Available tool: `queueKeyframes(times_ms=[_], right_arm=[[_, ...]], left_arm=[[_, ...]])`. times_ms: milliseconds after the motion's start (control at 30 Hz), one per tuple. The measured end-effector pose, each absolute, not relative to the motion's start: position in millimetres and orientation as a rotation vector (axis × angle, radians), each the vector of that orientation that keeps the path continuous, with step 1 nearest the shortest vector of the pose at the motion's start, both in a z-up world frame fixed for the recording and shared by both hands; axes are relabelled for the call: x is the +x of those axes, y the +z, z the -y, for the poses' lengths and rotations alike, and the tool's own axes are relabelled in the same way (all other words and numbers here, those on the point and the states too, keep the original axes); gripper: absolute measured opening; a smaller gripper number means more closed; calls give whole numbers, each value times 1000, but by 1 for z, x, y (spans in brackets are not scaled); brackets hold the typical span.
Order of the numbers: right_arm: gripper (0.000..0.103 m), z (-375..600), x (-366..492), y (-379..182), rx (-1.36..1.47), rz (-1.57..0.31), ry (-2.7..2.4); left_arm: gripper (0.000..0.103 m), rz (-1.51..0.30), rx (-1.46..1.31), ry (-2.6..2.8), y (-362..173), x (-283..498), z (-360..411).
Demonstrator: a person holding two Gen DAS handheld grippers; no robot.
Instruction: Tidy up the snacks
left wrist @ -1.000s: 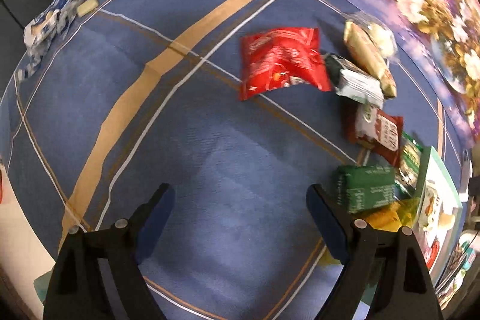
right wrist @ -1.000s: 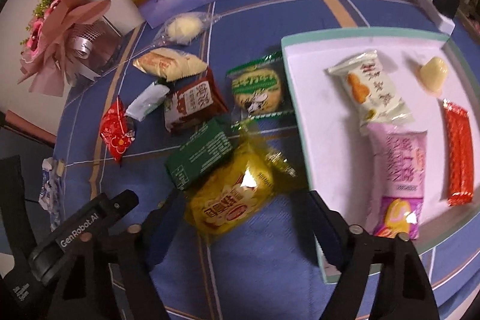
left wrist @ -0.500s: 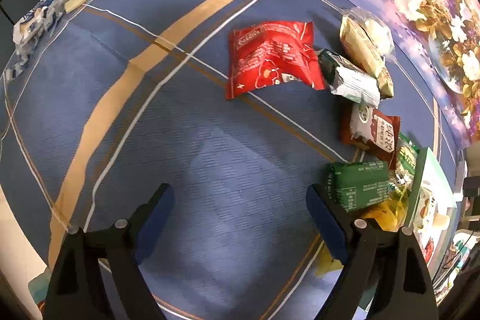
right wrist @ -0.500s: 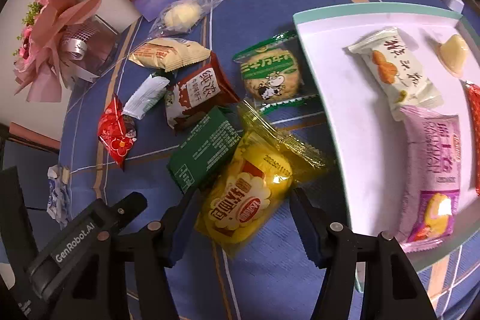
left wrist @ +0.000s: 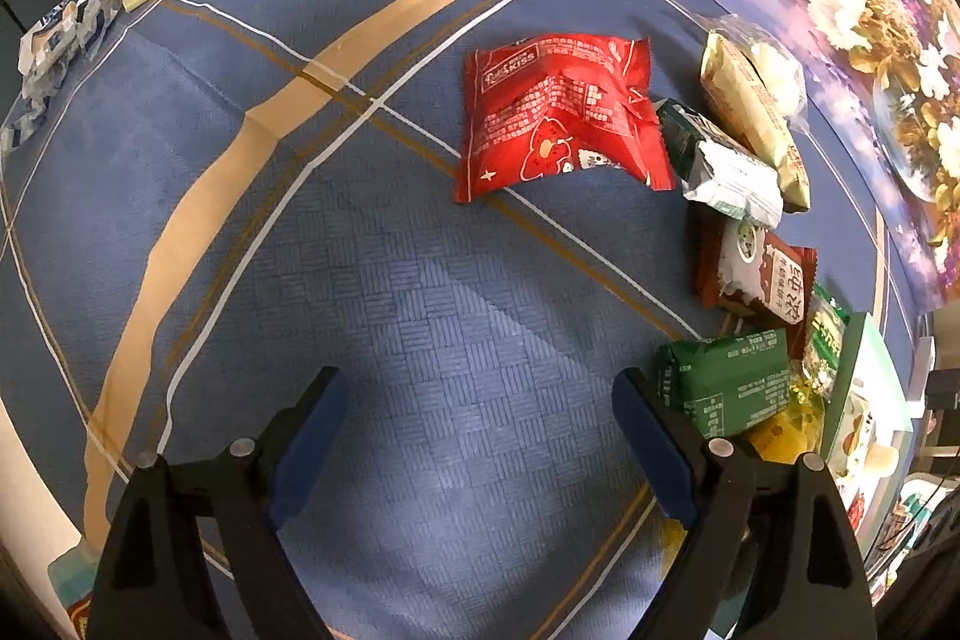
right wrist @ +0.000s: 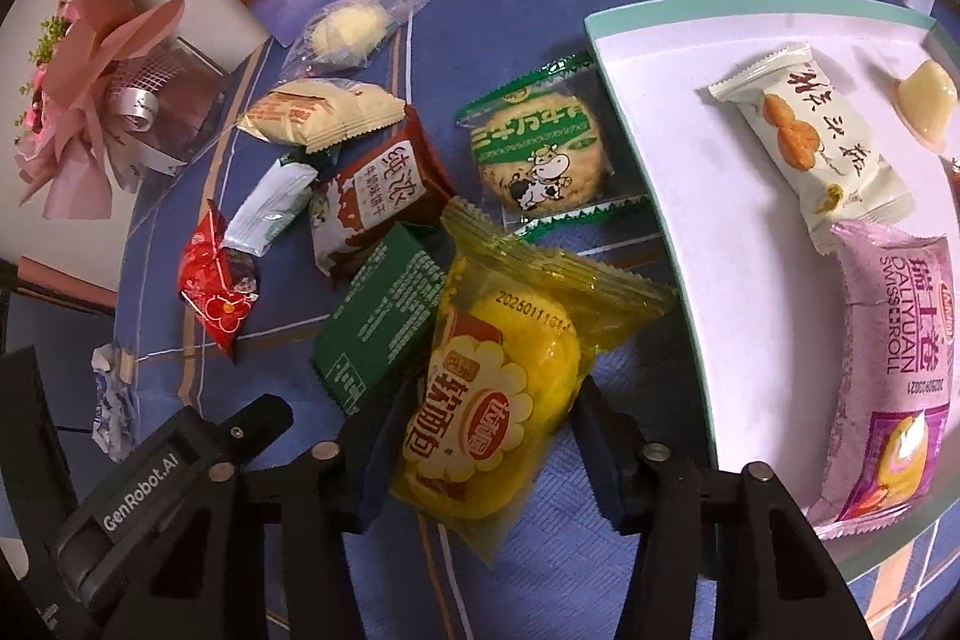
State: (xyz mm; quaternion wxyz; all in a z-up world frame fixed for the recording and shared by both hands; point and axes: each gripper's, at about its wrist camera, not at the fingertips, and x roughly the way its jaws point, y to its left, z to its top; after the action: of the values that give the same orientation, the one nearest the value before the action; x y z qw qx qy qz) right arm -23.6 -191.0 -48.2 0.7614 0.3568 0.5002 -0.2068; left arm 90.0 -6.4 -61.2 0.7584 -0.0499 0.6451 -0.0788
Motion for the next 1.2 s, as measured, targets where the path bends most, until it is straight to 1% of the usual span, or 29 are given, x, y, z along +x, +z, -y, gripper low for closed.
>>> queueKeyframes(times_ms=[100,167,367,533,600,667,767,933,1000,1200], right_arm=[[45,191,-26,-46,751,-1096,-449],[44,190,-26,-43,729,-1100,-449],[43,188,-25,-31,700,-1092,-438],[43,189,-29,-8,574,-1072,-515],[43,196,-34,0,572,-1049,-522],[43,205,-41,3,599,-1033,-533],[43,219,-52,4,628,-1021,-578],[43,238,-67,0,687,-1016,-610],[43,241,-73,0,701,-1014,-618],[43,248,-78,-2,723,-1014,-630]], left_arm=[[90,-1391,-99,-190,-59,93,10],[90,-1379,-88,-208,-57,94,13],[89,-1346,-67,-288,-50,94,29],[87,-1300,-33,-378,-40,92,47],[80,-1280,-19,-417,-37,91,56],[79,-1262,14,-458,-33,88,68],[70,-1242,58,-515,-33,87,92],[68,-1223,137,-607,-40,78,122],[59,-1222,157,-627,-41,75,127],[57,-1220,242,-632,-42,67,135]])
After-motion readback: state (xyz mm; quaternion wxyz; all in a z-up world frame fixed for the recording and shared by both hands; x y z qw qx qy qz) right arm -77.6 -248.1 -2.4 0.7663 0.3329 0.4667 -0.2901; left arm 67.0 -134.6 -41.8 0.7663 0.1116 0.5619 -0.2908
